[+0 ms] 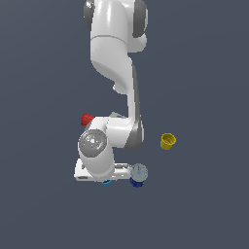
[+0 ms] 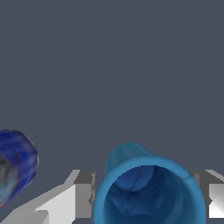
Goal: Pick up a designated object from a clutter of objects.
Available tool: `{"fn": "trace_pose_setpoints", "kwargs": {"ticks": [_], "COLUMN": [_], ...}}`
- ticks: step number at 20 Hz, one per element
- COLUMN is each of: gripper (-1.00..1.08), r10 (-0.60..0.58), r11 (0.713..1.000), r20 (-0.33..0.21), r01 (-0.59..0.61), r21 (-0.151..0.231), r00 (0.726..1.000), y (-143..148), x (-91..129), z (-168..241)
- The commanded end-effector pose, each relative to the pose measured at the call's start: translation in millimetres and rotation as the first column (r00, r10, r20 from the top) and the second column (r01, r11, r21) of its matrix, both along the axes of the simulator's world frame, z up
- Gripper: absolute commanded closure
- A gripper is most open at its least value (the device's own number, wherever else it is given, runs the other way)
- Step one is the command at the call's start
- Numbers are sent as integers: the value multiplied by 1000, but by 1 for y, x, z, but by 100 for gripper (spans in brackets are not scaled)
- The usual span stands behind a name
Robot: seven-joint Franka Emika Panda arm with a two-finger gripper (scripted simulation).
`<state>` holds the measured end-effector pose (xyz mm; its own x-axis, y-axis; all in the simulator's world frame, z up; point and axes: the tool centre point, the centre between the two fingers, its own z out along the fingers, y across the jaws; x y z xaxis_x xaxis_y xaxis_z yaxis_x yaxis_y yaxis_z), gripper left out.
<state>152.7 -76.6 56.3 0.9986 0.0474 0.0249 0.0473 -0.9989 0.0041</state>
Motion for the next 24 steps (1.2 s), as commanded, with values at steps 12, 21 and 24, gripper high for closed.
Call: {"fn": "trace_pose_setpoints", "kwargs": {"ticks": [12,21,24], "gripper": [108,108,108], "r10": [0,1,1], "r11": [1000,1000,1000], "r20": [-2,-7,-8], "r01": [0,-1,-1], "r21": [0,0,0], "r00": [1000,1000,1000], "y": [19,49,60], "x": [-27,-71,-87], "z": [35,89,109]}}
